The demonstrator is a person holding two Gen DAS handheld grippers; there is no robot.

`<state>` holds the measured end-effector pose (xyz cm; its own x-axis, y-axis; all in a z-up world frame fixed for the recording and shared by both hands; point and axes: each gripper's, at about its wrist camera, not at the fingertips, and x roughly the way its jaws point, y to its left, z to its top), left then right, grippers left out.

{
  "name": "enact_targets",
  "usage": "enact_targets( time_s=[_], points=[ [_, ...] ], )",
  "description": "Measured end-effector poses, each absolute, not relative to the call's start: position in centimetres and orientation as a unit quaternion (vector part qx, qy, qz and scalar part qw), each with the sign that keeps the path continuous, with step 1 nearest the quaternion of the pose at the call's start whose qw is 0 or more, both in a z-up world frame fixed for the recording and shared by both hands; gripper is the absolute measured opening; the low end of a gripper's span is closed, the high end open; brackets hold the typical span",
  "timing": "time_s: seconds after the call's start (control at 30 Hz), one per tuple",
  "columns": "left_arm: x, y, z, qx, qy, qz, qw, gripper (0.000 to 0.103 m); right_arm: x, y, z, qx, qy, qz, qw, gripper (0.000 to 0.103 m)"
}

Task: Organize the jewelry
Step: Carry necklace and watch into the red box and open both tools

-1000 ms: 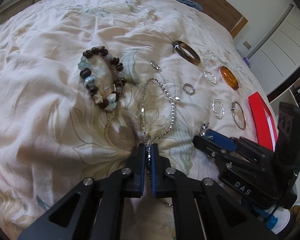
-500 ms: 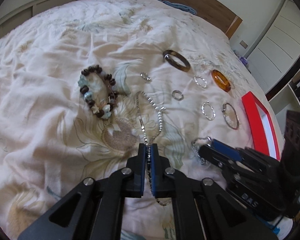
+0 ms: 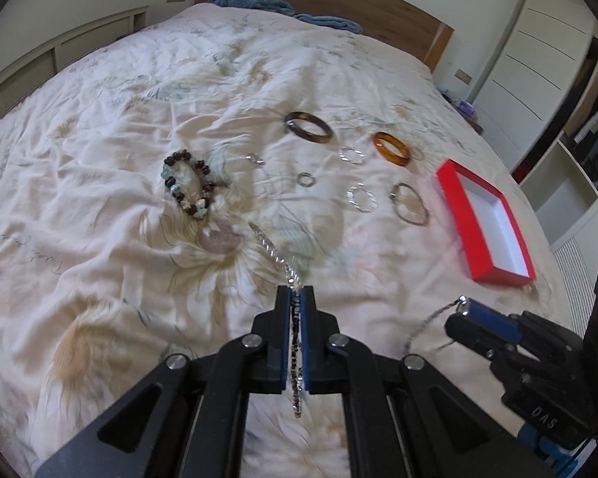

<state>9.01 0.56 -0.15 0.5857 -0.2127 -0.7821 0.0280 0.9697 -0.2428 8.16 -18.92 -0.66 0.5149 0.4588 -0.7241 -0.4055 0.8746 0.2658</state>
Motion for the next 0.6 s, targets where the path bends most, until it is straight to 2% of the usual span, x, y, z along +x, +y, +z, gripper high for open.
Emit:
enact_targets(
  time_s=[0.33, 0.6],
  points=[
    [6.9, -6.7, 4.3, -0.061, 0.431, -0.135, 0.89, 0.004, 3.9, -27.0, 3.0, 0.059, 0.386, 0.193, 0.9, 0.025],
    [10.5, -16.1, 7.4, -0.042, 0.42, -0.216, 0.88, 0.004, 4.6, -35.9, 4.3, 0.07, 0.371, 0.121, 0.918, 0.025]
  ],
)
